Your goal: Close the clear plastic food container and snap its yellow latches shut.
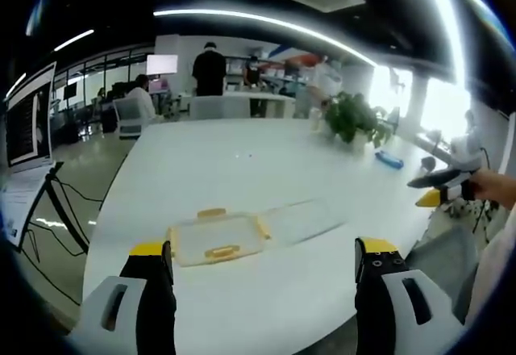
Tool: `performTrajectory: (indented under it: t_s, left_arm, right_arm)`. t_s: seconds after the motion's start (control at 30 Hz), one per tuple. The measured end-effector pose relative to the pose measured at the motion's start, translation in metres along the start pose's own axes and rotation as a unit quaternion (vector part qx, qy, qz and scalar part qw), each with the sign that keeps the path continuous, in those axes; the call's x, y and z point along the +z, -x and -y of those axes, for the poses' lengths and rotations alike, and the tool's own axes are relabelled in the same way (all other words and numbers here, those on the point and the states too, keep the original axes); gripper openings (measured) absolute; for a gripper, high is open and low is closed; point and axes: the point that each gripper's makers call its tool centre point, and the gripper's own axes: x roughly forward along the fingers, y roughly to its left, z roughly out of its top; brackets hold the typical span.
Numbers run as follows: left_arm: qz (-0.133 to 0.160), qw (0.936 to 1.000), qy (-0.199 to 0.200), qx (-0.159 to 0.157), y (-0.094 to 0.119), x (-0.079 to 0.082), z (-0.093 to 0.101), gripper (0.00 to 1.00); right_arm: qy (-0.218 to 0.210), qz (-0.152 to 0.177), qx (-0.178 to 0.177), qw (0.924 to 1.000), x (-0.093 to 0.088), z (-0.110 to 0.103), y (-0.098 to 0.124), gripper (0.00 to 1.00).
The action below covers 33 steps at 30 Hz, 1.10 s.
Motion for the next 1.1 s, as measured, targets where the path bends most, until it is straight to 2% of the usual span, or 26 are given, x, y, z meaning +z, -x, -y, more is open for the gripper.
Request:
performTrajectory:
  t_s: [1.1]
  left_arm:
    - [-0.013,0.9999,-0.005,-0.008,-0.0028,-0.0066,0.0041,0.91]
  right_arm:
    - [0.006,-0.009,0.008,0.9999,-0.0027,-0.0043,0.0002,0.71]
